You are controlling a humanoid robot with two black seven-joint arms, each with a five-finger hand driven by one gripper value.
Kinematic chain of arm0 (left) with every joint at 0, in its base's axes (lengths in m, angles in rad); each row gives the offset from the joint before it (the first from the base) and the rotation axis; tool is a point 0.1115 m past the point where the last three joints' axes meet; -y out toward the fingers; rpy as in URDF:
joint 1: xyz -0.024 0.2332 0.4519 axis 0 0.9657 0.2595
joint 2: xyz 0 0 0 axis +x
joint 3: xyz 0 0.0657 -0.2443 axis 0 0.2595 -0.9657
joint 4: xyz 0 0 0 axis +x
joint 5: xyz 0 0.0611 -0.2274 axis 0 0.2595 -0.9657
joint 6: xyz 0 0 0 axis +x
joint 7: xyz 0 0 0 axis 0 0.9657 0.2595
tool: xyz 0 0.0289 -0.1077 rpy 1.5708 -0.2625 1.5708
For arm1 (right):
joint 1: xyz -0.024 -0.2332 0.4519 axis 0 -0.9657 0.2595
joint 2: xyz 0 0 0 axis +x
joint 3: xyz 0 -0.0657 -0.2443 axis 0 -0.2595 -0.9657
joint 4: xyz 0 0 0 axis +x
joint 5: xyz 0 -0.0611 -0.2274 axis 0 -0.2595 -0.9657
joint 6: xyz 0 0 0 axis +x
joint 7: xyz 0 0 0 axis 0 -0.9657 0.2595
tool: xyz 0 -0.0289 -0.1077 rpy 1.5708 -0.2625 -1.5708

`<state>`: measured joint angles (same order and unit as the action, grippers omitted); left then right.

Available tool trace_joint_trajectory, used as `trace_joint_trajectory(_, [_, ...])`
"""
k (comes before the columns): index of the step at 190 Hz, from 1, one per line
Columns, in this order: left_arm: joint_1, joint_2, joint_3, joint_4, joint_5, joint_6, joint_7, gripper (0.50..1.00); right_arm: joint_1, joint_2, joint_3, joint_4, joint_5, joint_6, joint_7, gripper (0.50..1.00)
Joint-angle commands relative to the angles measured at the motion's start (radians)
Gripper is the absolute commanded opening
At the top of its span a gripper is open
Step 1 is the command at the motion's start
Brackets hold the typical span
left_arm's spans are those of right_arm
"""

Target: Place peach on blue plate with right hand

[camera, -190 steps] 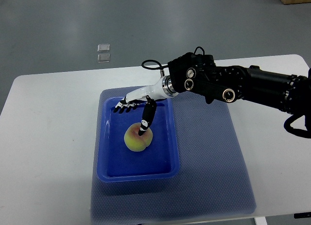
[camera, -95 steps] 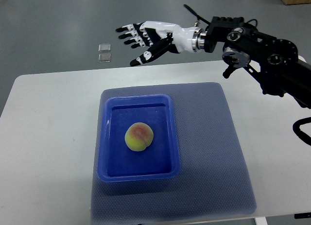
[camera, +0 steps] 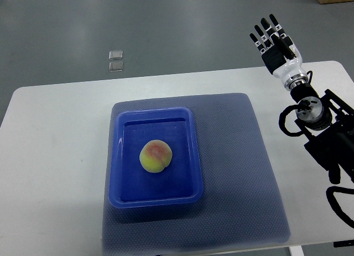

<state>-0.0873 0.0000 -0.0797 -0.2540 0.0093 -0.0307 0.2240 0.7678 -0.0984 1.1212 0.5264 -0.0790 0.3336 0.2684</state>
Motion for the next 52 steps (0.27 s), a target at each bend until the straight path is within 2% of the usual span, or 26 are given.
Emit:
trace_joint_trajectory(1, [-0.002, 0.000, 0.001, 0.009, -0.002, 0.000, 0.000, 1.000, -0.002, 0.011, -0.001, -0.019, 0.007, 0.001, 0.003, 0.930])
trace_joint_trajectory(52, [0.000, 0.000, 0.001, 0.001, 0.000, 0.000, 0.000, 1.000, -0.018, 0.039, -0.004, -0.020, 0.007, -0.002, 0.003, 0.930])
